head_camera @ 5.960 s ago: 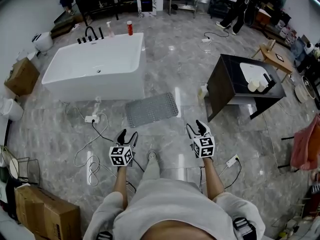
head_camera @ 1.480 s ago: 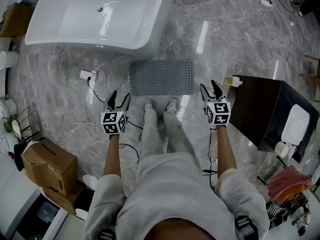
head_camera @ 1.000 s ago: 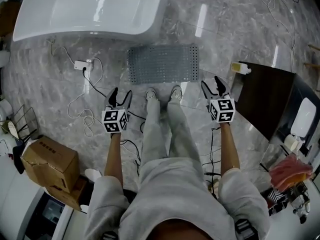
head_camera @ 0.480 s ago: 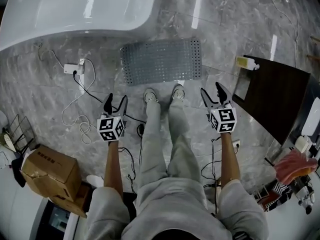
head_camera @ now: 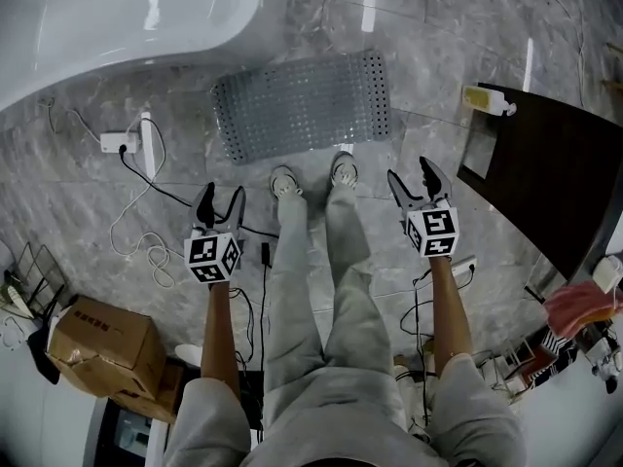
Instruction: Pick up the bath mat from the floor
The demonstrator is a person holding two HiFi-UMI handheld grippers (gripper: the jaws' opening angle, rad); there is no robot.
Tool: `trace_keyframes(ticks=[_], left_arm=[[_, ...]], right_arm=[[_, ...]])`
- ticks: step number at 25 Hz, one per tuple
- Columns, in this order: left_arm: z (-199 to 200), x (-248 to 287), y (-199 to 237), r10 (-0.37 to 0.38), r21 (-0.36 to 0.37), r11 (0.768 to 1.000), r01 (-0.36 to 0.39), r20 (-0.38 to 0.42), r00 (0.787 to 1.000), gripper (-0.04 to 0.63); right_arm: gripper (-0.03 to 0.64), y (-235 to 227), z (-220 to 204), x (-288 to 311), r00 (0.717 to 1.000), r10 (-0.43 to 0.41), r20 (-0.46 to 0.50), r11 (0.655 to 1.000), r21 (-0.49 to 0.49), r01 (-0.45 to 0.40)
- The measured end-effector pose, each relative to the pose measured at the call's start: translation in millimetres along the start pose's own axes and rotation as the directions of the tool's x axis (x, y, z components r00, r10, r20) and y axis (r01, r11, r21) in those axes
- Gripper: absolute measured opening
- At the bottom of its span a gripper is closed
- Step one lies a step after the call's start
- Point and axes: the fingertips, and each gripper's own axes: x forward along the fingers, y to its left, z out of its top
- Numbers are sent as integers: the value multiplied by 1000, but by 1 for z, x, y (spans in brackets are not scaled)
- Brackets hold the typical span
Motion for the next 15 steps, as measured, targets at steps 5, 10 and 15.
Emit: trace_keyframes(ticks=[5, 10, 15], left_arm=[[-14, 34, -4, -24, 31, 999, 25, -11, 1000, 264], [-25, 72, -15, -59, 69, 996, 61, -37, 998, 264], [-34, 101, -29, -94, 103, 990, 100, -62, 994, 264]], right_arm=[[285, -10, -26, 27, 1000, -2, 1, 1000, 9, 2], [288, -28, -50, 56, 1000, -15, 0, 999, 45, 15], [293, -44, -75, 82, 1000, -22, -9, 997, 80, 23]])
